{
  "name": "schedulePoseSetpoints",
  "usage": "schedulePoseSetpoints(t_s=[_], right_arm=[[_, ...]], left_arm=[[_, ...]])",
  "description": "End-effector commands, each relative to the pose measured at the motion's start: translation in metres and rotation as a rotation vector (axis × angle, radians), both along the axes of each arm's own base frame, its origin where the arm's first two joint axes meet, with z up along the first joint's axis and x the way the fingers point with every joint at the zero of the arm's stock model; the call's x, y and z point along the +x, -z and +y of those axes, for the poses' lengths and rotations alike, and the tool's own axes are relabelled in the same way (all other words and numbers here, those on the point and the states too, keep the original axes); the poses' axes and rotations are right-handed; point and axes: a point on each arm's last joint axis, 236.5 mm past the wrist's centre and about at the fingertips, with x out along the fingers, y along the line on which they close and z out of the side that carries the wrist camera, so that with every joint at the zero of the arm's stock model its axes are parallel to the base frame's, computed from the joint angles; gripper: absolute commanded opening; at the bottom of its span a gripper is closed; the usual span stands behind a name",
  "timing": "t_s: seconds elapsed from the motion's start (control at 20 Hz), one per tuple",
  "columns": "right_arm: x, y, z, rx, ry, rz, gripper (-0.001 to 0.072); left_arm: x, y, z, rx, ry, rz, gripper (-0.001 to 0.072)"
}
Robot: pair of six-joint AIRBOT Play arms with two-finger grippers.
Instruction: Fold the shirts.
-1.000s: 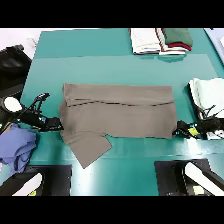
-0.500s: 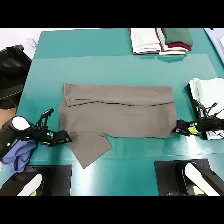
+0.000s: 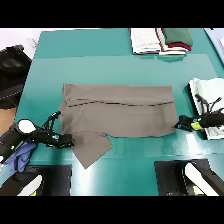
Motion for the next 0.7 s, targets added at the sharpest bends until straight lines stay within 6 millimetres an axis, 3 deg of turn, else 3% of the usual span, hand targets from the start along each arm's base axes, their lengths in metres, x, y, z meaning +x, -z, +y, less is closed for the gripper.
schedulePoseSetpoints(t_s=[0.0,0.15,0.35,0.4,0.5,0.65], right_arm=[[0.003,-0.041,-0.001,-0.025,-0.046,-0.061,0.0015],[-0.009,-0.06,-0.007,-0.094,-0.075,-0.085,0.0015],[-0.027,-0.069,-0.018,-0.181,-0.067,-0.082,0.0014],[-0.025,-0.071,-0.018,-0.184,-0.064,-0.093,0.0014],[-0.017,-0.075,-0.021,-0.184,-0.062,-0.099,0.0014],[0.014,-0.083,-0.034,-0.18,-0.052,-0.107,0.0014]], left_arm=[[-0.002,-0.022,0.0,-0.001,0.059,-0.032,0.0023],[-0.011,-0.053,0.005,0.012,0.043,-0.109,0.0024],[-0.02,-0.106,0.005,0.0,0.066,-0.195,0.0024],[-0.012,-0.117,0.006,0.008,0.063,-0.236,0.0024],[0.025,-0.137,0.014,0.049,0.019,-0.365,0.0024],[0.085,-0.145,0.025,0.107,-0.045,-0.496,0.0024]])
